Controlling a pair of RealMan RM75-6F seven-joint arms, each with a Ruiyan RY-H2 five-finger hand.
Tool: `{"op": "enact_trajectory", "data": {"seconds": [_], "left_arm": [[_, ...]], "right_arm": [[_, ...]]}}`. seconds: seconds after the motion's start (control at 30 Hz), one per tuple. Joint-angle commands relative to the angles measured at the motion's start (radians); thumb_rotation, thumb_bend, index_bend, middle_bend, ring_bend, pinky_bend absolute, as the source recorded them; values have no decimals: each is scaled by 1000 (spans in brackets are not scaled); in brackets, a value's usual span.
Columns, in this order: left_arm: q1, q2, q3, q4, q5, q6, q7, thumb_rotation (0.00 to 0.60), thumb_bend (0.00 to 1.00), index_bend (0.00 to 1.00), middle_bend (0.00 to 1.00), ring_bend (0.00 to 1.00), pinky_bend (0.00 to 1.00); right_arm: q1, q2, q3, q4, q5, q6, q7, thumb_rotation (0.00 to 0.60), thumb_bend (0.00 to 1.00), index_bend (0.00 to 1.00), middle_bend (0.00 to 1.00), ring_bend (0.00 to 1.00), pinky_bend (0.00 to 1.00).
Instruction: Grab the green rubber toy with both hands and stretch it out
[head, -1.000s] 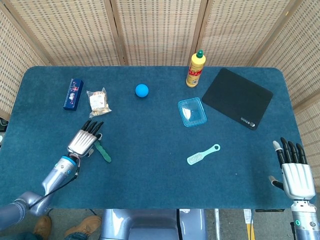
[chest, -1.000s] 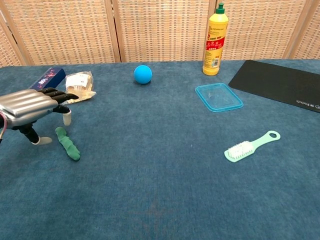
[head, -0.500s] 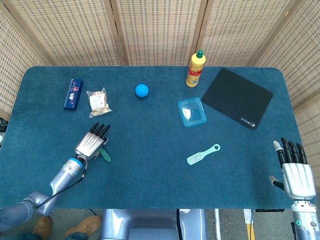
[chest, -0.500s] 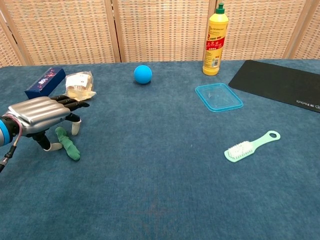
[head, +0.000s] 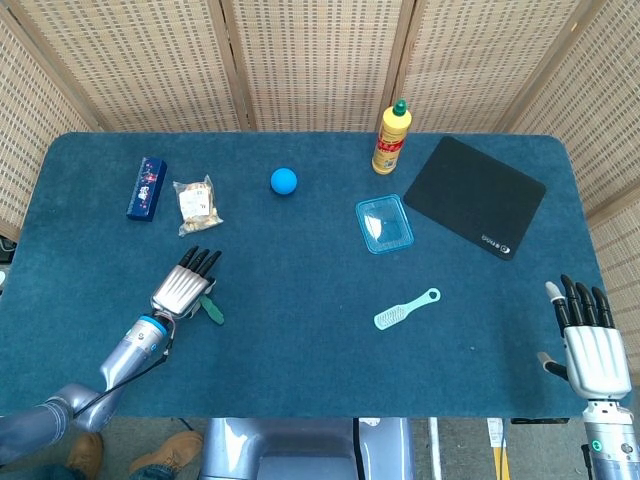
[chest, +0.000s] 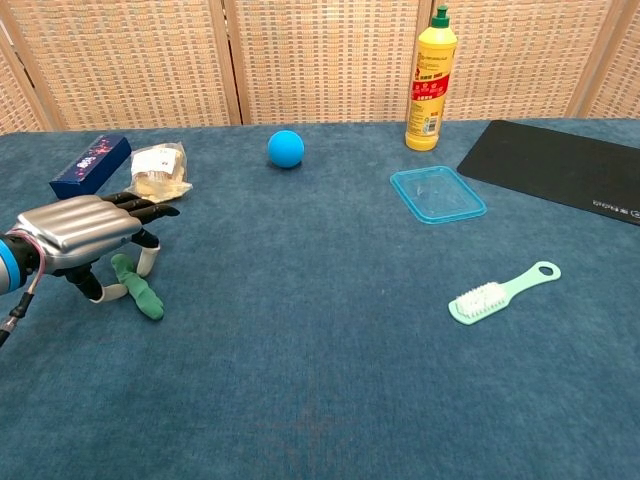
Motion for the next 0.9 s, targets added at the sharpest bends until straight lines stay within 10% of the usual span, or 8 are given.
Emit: {"op": "enact_trajectory", "data": {"seconds": [0.03,0.57,0.9], "left_arm": [[-1,-1,0,-1,-6,-1,4,600,366,526,0,0,0],[1,5,-8,-14,-37,11,4,600,465,696,0,0,0],[16,95,-65,-152,-54,44,-226,600,481,739,0,0,0]], "right_arm": [[0,1,0,-1,0,0,0,600,0,0,0,0,0],[-1,5,-2,-5,-2,3,8,600,0,0,0,0,0],[1,3,-5,-4,-8,2,15,600,0,0,0,0,0]]}}
